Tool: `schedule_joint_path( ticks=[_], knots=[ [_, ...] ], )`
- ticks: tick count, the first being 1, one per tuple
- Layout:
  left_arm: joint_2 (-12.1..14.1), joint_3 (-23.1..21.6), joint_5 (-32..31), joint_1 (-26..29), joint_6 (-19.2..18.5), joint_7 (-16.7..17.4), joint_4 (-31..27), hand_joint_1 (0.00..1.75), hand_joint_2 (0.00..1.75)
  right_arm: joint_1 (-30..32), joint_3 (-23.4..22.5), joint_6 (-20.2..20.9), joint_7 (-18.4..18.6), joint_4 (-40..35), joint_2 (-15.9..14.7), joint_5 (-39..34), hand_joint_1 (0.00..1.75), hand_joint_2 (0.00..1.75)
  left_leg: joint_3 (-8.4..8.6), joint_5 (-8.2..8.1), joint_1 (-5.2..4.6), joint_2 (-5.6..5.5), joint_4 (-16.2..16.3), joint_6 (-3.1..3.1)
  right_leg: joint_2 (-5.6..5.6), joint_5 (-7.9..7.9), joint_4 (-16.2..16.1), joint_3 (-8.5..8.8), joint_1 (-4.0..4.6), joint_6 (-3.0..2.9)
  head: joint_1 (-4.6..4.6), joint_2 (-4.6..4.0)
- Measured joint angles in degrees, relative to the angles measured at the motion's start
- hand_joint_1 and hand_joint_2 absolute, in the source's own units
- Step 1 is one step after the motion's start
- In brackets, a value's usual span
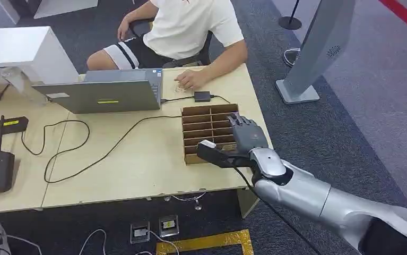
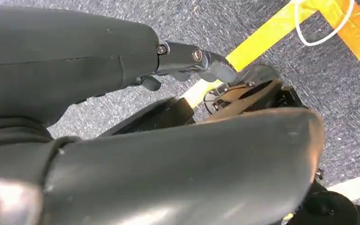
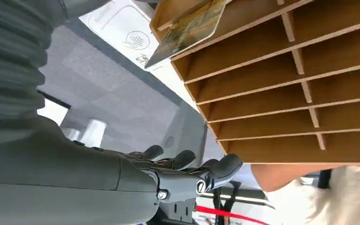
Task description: Pass the card to the sensor for recognition and then transmit it.
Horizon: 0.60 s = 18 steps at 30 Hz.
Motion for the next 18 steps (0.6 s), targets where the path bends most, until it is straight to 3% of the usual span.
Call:
schedule_joint_path(
  ticks=[8,18],
  knots=[
    [0.0,-0.1,0.0,-0.1,0.0,0.0,0.0,0.0,0.0,0.3,0.0,-0.1,-0.1,1.1,0.2,0.0,0.0,1.75,0.0,0.0,0.0,0.0,0.0,0.0,-0.01,0.0,0.0,0.0,0.0,0.0,0.0,0.0],
    [0.0,-0.2,0.2,-0.1,0.0,0.0,0.0,0.0,0.0,1.8,0.0,-3.3,-2.4,2.1,1.0,1.6,0.0,1.75,0.0,0.0,0.0,0.01,0.0,0.0,0.0,0.0,0.0,0.0,0.0,0.0,0.0,0.0]
  ],
)
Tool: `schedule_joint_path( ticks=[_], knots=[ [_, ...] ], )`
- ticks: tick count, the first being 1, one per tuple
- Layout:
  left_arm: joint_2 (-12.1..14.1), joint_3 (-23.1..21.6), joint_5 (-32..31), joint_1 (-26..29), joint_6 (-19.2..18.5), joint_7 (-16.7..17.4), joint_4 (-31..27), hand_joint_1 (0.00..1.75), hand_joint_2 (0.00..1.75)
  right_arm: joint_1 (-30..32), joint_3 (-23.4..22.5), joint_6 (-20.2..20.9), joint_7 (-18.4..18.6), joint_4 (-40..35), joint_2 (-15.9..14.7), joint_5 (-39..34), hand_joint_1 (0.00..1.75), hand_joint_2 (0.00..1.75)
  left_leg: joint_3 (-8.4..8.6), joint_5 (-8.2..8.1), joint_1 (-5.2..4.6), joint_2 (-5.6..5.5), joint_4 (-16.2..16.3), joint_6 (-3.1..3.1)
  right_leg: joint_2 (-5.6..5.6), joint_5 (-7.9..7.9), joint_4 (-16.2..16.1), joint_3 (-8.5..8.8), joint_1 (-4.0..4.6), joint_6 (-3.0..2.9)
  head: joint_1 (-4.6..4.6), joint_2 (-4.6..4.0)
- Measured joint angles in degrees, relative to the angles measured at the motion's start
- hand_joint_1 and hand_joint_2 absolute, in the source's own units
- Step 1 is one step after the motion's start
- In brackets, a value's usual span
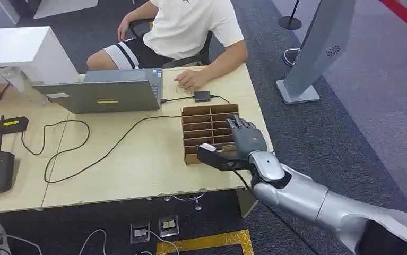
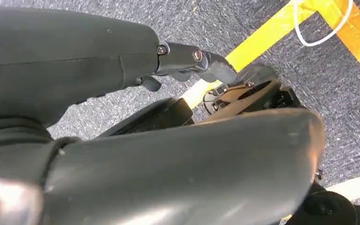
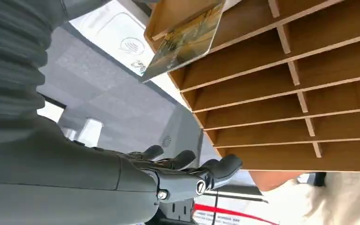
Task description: Pass the card to the sensor for recognition and then transmit it.
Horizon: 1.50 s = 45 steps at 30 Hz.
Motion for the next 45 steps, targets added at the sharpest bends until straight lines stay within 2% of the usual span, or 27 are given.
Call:
schedule_joint_path(
  ticks=[22,36,45],
  knots=[
    [0.0,0.0,1.1,0.0,0.0,0.0,0.0,0.0,0.0,2.5,1.2,-0.2,-0.1,0.4,1.1,0.6,0.0,1.75,0.0,0.0,0.0,0.0,0.0,0.0,0.0,0.0,0.0,0.0,0.0,0.0,0.0,0.0],
    [0.0,0.0,1.1,0.0,0.0,-0.2,0.0,0.0,0.0,2.6,0.9,-3.8,1.1,1.1,1.0,1.0,0.0,1.75,0.0,0.0,0.0,0.0,0.0,0.0,0.0,0.0,0.0,0.0,0.0,0.0,0.0,0.0],
    [0.0,0.0,1.1,0.0,0.0,-0.2,0.0,0.0,0.0,2.6,0.8,-4.2,1.1,1.7,1.0,1.2,0.0,1.75,0.0,0.0,0.0,0.0,0.0,0.0,0.0,0.0,0.0,0.0,0.0,0.0,0.0,0.0]
  ],
)
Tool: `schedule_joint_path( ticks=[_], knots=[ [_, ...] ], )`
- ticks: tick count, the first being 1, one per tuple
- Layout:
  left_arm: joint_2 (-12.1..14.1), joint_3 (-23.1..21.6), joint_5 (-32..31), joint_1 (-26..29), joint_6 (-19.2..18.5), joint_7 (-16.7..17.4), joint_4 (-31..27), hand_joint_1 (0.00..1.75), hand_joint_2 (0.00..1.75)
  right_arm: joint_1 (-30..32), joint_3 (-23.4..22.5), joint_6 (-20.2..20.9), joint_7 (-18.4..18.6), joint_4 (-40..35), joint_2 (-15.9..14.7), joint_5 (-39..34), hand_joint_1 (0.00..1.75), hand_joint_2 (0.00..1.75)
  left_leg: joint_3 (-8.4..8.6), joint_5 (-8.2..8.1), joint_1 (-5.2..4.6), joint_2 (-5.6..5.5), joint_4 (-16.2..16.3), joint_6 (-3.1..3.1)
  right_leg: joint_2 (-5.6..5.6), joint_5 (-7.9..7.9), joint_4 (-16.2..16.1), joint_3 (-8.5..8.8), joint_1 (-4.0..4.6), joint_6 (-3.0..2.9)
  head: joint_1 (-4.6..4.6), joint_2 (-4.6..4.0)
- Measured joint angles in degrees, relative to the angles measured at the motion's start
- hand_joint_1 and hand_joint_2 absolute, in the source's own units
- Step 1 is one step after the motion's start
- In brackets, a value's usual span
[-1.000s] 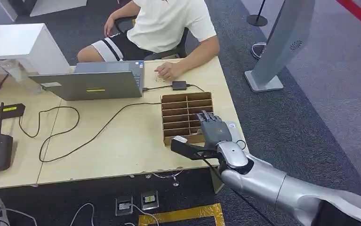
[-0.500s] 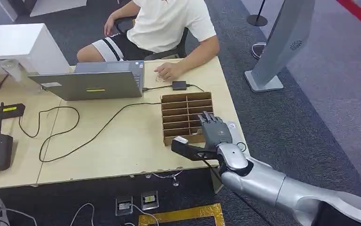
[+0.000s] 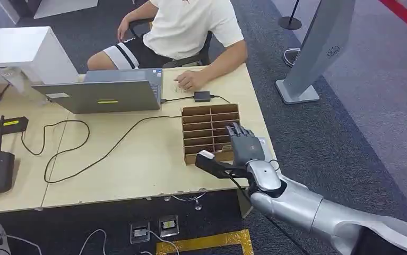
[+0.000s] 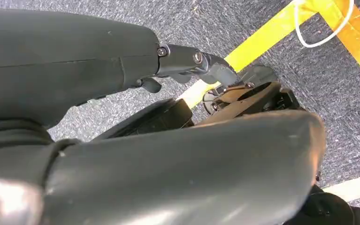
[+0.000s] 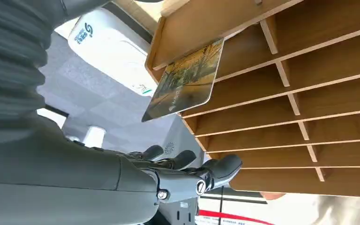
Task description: Pass the card to the sensor for recognition and then transmit it.
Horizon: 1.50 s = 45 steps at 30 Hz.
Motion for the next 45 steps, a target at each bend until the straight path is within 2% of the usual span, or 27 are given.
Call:
schedule_joint_path(
  ticks=[3,4,5,6,28,36,45],
  knots=[
    [0.0,0.0,0.1,0.0,0.0,0.0,0.0,0.0,0.0,0.0,0.0,0.2,-0.1,0.2,0.0,0.1,0.0,1.75,0.0,0.0,0.0,0.0,0.0,0.0,0.0,0.0,0.0,0.0,0.0,0.0,0.0,0.0],
    [0.0,0.0,0.2,0.0,0.0,0.0,0.0,0.0,0.0,0.0,0.0,0.3,-0.2,0.3,0.0,0.1,1.52,1.75,0.0,0.0,0.0,0.0,0.0,0.0,0.0,0.0,0.0,0.0,0.0,0.0,0.0,0.0],
    [0.0,0.0,0.2,0.0,0.0,0.0,0.0,0.0,0.0,0.0,0.0,0.5,-0.3,0.3,0.0,-0.1,1.69,1.75,0.0,0.0,0.0,0.0,0.0,0.0,0.0,0.0,0.0,0.0,0.0,0.0,0.0,0.0],
    [0.0,0.0,0.2,0.0,0.0,0.0,0.0,0.0,0.0,0.0,0.0,0.6,-0.5,0.4,0.0,-0.3,1.75,1.75,0.0,0.0,0.0,0.0,0.0,0.0,0.0,0.0,0.0,0.0,0.0,0.0,0.0,0.0],
    [0.0,-1.6,-0.2,-0.1,0.0,0.6,-0.7,0.0,0.0,0.0,0.1,2.9,-0.6,1.7,0.5,-1.7,1.75,1.75,0.0,0.0,0.0,0.0,0.0,0.0,0.0,0.0,0.0,0.0,0.0,0.0,0.0,0.0],
    [0.0,-2.5,-1.2,-0.4,0.0,1.2,-1.2,0.0,0.0,0.0,0.1,2.2,-0.4,1.9,0.5,-1.5,1.75,1.75,0.01,0.0,0.0,0.0,0.0,0.0,0.0,0.0,0.0,0.01,0.0,0.0,-0.02,0.0],
    [0.1,-2.5,-2.8,-0.6,0.0,1.2,-1.6,0.0,0.0,-2.2,-0.4,-1.5,0.9,1.5,0.5,1.3,1.75,1.75,0.01,0.0,0.0,0.0,0.0,0.0,0.01,0.0,0.0,0.01,0.0,0.0,-0.02,0.0]
  ],
)
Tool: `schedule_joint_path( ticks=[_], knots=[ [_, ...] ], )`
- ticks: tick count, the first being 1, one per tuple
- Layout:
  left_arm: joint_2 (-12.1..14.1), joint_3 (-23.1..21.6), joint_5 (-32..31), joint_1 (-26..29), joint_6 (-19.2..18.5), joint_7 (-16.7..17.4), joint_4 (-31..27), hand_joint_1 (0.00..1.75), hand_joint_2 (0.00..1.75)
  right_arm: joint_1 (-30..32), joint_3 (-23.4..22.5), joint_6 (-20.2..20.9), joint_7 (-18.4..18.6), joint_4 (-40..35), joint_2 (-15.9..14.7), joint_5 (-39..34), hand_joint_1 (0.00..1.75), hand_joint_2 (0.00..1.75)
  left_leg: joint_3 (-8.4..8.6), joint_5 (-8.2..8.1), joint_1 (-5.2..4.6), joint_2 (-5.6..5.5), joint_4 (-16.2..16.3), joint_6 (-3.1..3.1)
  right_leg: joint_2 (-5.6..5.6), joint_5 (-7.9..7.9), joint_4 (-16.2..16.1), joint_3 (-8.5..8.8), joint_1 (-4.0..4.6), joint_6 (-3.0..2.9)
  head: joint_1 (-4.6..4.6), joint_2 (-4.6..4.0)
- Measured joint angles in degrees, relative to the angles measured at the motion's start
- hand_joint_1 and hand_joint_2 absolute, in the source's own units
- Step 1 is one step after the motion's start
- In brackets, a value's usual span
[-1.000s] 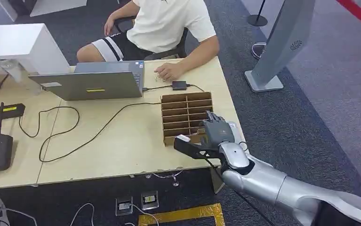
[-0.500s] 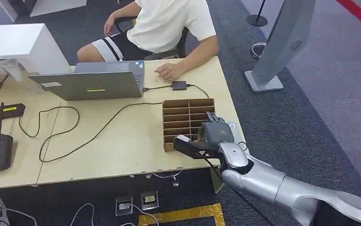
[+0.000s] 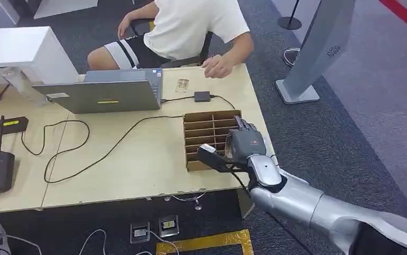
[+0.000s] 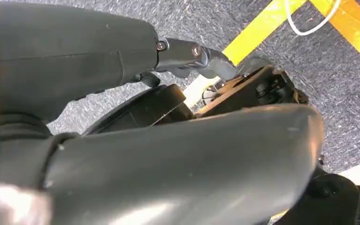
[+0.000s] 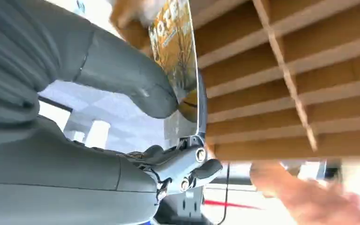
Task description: Pass the card to the sensor for recognition and then transmit it.
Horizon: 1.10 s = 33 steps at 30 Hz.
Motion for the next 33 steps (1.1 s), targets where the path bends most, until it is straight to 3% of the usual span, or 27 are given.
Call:
schedule_joint_path(
  ticks=[9,16,26,33],
  knots=[
    [0.2,0.0,-2.6,0.0,0.0,1.1,-1.4,0.0,0.0,-7.5,-1.9,-0.1,2.3,-3.7,-0.2,3.5,1.75,1.75,0.01,0.01,0.0,0.01,0.0,-0.01,0.01,0.01,0.0,0.0,0.0,-0.01,0.0,0.0],
    [0.5,0.0,-5.2,0.0,0.0,2.2,-3.0,0.0,0.0,-12.8,-2.1,3.0,3.0,-7.3,-0.2,5.6,1.75,1.75,0.01,0.0,0.0,0.01,0.0,-0.01,0.02,0.01,0.0,-0.01,0.0,-0.01,0.02,0.0],
    [1.1,0.0,-7.3,-0.2,0.0,3.6,-5.0,0.0,0.0,-15.2,-1.3,7.1,3.1,-8.1,-0.2,6.6,1.75,1.75,0.01,0.01,0.0,0.0,0.0,0.0,-0.01,0.01,0.0,0.01,0.0,-0.01,0.02,0.0],
    [1.4,0.0,-7.5,-0.3,0.0,5.1,-6.6,0.0,0.0,-15.6,1.2,8.9,3.1,-3.9,0.0,9.1,1.75,1.75,-0.06,0.0,0.0,-0.02,0.0,0.0,-0.02,0.01,0.0,-0.02,0.0,-0.01,0.0,0.0]
  ],
)
